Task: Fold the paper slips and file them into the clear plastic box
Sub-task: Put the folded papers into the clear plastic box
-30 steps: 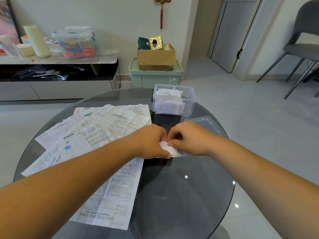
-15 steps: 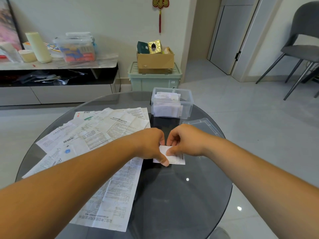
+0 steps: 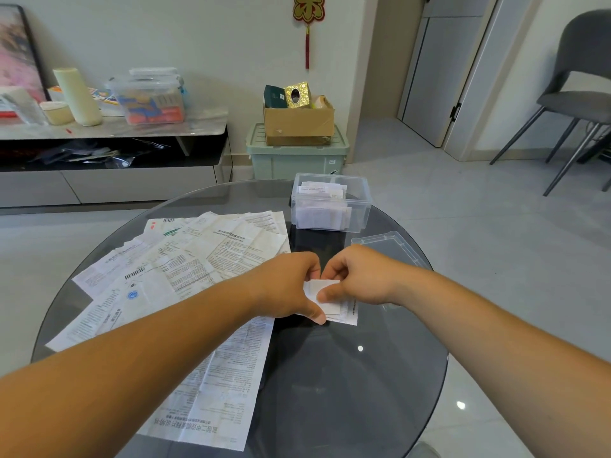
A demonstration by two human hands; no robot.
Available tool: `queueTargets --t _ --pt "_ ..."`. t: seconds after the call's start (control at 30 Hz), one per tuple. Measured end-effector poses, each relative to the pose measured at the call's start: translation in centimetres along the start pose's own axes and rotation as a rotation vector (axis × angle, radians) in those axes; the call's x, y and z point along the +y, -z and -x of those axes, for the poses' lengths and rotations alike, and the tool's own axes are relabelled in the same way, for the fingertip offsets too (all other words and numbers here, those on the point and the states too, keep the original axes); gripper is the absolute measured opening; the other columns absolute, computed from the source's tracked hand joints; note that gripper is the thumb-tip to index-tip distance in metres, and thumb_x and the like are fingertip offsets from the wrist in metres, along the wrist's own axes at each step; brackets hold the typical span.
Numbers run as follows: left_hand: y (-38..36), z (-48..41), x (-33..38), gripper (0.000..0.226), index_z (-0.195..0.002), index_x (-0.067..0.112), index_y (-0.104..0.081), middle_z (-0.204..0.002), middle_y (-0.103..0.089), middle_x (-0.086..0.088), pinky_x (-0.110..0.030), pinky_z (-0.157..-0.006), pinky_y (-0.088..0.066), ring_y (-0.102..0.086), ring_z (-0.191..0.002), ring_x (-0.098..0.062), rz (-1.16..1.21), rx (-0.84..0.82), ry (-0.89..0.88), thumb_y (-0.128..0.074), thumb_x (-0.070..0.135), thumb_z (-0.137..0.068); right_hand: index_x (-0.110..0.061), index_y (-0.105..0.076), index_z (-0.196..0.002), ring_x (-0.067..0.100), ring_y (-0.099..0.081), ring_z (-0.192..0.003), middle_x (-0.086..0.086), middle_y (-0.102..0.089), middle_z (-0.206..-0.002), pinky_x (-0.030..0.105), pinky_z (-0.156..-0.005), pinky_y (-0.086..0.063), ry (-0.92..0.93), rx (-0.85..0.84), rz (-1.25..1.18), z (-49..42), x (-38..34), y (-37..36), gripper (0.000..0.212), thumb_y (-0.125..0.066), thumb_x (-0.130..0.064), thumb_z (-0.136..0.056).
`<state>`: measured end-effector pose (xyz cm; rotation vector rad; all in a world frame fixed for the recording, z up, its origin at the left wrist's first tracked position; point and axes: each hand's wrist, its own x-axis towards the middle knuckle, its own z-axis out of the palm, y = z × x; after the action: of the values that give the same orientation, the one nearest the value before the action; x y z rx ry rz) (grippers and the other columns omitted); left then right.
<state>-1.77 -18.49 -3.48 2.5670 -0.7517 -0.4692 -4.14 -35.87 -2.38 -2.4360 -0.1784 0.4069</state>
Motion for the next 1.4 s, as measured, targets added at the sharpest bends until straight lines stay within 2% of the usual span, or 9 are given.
queueTargets --t 0.17,0.27,0.37,0.5,0.63,0.73,0.9,1.13,1.4 --pt "0.4 0.3 0.0 0.046 -0.095 0.035 -0.046 -0.097 -0.057 0.014 -0.016 -0.071 -0.048 -0.058 -0.087 -0.01 0.023 0.099 -0.042 -0.086 0.043 -0.074 -0.019 -0.073 -0.087 0.004 -0.058 -0.068 -0.004 -0.07 -0.081 0.015 -0.061 -0.048 0.032 0.042 -0.071 0.3 -0.3 0.3 0.005 -0.077 -0.022 -0.086" --pt "2.4 -0.2 0.1 0.06 -0.113 0.033 -0.052 -0.108 -0.058 0.013 -0.024 -0.082 -0.053 -0.057 -0.095 -0.006 0.044 0.167 -0.1 -0.086 0.054 -0.068 -0.021 -0.073 -0.084 0.008 -0.062 -0.071 -0.006 -0.07 -0.08 0.022 -0.068 -0.052 0.061 0.18 -0.092 -0.1 -0.2 2.2 0.003 -0.076 -0.021 -0.086" --pt "5.4 -2.2 -0.5 0.076 -0.133 0.031 -0.051 -0.129 -0.053 0.008 -0.034 -0.101 -0.046 -0.05 -0.117 -0.011 0.002 0.292 -0.139 -0.076 0.067 -0.071 -0.022 -0.072 -0.077 0.012 -0.062 -0.071 -0.006 -0.07 -0.074 0.034 -0.073 -0.053 0.097 0.411 -0.172 -1.7 0.5 5.6 0.011 -0.075 -0.021 -0.088" --pt "8.8 -6.9 -1.2 0.09 -0.145 0.027 -0.043 -0.142 -0.048 0.003 -0.043 -0.11 -0.038 -0.044 -0.129 -0.02 -0.215 0.314 -0.172 -0.066 0.077 -0.074 -0.023 -0.071 -0.075 0.009 -0.058 -0.067 -0.007 -0.067 -0.072 0.031 -0.07 -0.049 0.109 0.629 -0.246 -5.2 0.9 9.6 0.015 -0.074 -0.018 -0.089" --pt "10.0 -11.5 -1.6 0.106 -0.155 0.026 -0.027 -0.152 -0.039 0.002 -0.045 -0.117 -0.028 -0.036 -0.139 -0.023 -0.493 0.223 -0.199 -0.056 0.085 -0.072 -0.025 -0.067 -0.072 0.01 -0.056 -0.067 -0.008 -0.065 -0.071 0.028 -0.067 -0.045 0.104 0.697 -0.269 -9.4 1.4 11.3 0.02 -0.072 -0.018 -0.09" --pt "9.8 -13.6 -1.8 0.11 -0.156 0.027 -0.022 -0.15 -0.04 0.001 -0.045 -0.117 -0.027 -0.038 -0.136 -0.025 -0.628 0.204 -0.22 -0.053 0.089 -0.07 -0.026 -0.067 -0.073 0.01 -0.056 -0.069 -0.009 -0.064 -0.073 0.027 -0.067 -0.043 0.11 0.702 -0.232 -12.1 1.9 11.2 0.018 -0.072 -0.02 -0.09" --pt "8.9 -14.7 -2.8 0.098 -0.145 0.025 -0.037 -0.137 -0.043 0.001 -0.042 -0.112 -0.031 -0.042 -0.126 -0.023 -0.752 0.316 -0.276 -0.048 0.09 -0.073 -0.024 -0.067 -0.074 0.01 -0.056 -0.071 -0.006 -0.064 -0.076 0.026 -0.063 -0.042 0.126 0.735 -0.215 -14.2 2.6 10.6 0.017 -0.071 -0.022 -0.091" --pt "7.9 -15.2 -3.7 0.101 -0.147 0.026 -0.032 -0.134 -0.045 0.003 -0.044 -0.114 -0.024 -0.041 -0.123 -0.02 -0.664 0.286 -0.209 -0.045 0.091 -0.071 -0.025 -0.069 -0.078 0.012 -0.057 -0.074 -0.004 -0.066 -0.081 0.027 -0.065 -0.044 0.133 0.742 -0.213 -14.7 3.0 10.2 0.013 -0.071 -0.023 -0.09" --pt "7.9 -15.7 -2.4 0.087 -0.13 0.028 -0.052 -0.114 -0.037 0.001 -0.044 -0.109 -0.025 -0.035 -0.112 -0.021 -0.641 0.223 -0.129 -0.045 0.091 -0.071 -0.023 -0.072 -0.083 0.017 -0.062 -0.082 -0.004 -0.068 -0.084 0.032 -0.072 -0.051 0.134 0.748 -0.22 -14.7 3.3 10.2 0.007 -0.072 -0.024 -0.09"
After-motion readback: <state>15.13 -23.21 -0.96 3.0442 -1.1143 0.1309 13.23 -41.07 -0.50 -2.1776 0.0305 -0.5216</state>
